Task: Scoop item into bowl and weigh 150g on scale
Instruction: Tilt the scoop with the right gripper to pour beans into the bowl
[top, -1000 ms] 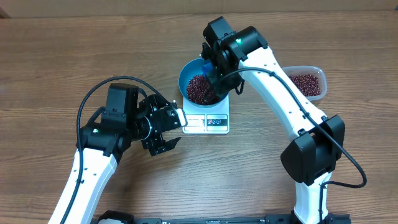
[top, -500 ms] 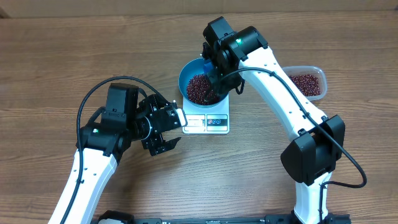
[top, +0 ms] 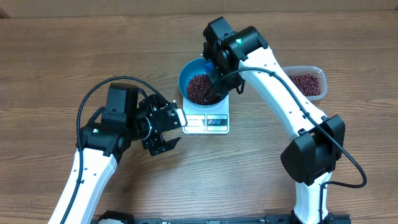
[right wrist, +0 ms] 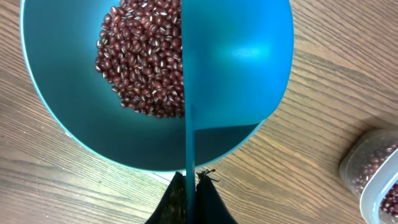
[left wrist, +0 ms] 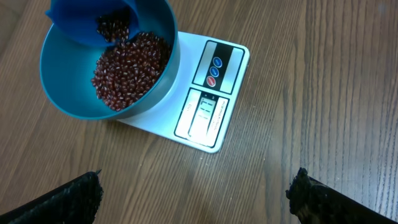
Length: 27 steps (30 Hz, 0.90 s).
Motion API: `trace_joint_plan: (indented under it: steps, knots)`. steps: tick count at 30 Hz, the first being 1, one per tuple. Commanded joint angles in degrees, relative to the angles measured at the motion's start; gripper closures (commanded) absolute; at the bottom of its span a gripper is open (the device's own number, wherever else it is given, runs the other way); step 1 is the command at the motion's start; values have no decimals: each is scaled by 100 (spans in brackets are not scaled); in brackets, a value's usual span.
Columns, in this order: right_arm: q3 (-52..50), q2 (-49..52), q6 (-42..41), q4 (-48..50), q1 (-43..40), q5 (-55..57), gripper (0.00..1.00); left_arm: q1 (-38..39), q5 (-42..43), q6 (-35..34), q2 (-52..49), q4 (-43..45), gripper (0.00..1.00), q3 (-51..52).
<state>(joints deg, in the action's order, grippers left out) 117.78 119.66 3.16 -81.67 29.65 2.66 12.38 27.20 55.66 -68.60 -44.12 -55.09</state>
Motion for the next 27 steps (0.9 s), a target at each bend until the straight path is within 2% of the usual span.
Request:
trace_joint_plan:
  steps: [1,19,27]
  knots:
    - [199,-105,-39,17,-7,164,96,39,46,-57,-31,0,0,31]
    - [243,-380,-15,13,39,192,96,39,46,-57,-31,0,0,31]
    - [457,-393,13,-33,319,796,96,39,46,-57,-31,0,0,31]
